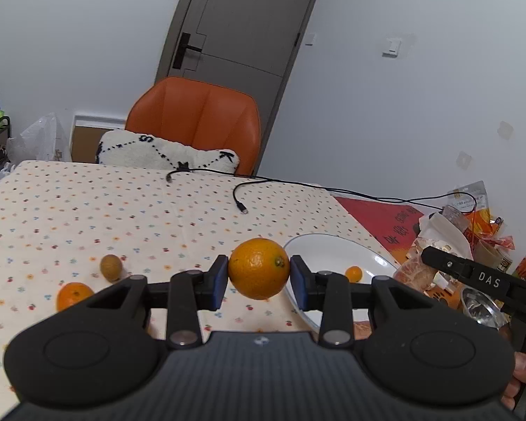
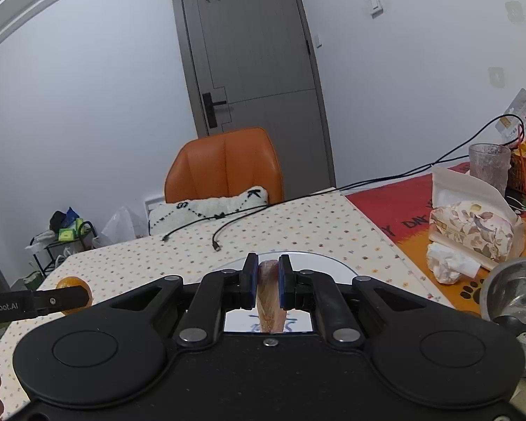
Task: Organize fruits
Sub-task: 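Release the pomelo segment and orange onto the white plate with both grippers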
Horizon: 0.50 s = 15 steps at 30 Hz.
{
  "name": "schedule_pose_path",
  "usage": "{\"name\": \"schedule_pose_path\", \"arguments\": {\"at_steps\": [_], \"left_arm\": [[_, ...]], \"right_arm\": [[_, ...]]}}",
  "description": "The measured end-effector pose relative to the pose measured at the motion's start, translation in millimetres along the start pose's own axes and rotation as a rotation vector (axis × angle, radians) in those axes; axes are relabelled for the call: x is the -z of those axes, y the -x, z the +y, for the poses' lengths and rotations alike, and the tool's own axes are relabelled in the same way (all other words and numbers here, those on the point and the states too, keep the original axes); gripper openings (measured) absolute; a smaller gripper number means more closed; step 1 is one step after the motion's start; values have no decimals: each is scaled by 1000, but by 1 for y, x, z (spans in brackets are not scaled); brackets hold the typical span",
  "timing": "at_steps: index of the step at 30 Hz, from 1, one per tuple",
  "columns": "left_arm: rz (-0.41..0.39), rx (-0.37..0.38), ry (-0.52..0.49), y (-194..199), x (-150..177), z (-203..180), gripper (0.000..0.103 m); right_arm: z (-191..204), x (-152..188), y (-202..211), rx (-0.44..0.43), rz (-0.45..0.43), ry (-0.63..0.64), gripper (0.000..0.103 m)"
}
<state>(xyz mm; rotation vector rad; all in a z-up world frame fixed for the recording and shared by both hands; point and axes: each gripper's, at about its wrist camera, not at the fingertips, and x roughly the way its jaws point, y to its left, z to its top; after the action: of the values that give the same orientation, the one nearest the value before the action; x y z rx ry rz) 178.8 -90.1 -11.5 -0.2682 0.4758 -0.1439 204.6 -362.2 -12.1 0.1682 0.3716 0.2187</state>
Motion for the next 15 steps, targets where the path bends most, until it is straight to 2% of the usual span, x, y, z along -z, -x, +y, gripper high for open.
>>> {"name": "schedule_pose_path", "arguments": {"at_steps": [8,13,14,15], "left_arm": [[13,12,-12,-10,2,-12,36],[27,11,-11,-17,2,-15,36],[30,12,-11,-19,3,-15,36],[32,13,-12,-20,3,-17,36]], "right_arm": [[-12,1,-19,5,44,-13,11],[-17,1,-25,-12,65,-31,21],[-18,2,-26,-16,68,-32,25],[-18,3,-26,-16,69,-33,34]]}}
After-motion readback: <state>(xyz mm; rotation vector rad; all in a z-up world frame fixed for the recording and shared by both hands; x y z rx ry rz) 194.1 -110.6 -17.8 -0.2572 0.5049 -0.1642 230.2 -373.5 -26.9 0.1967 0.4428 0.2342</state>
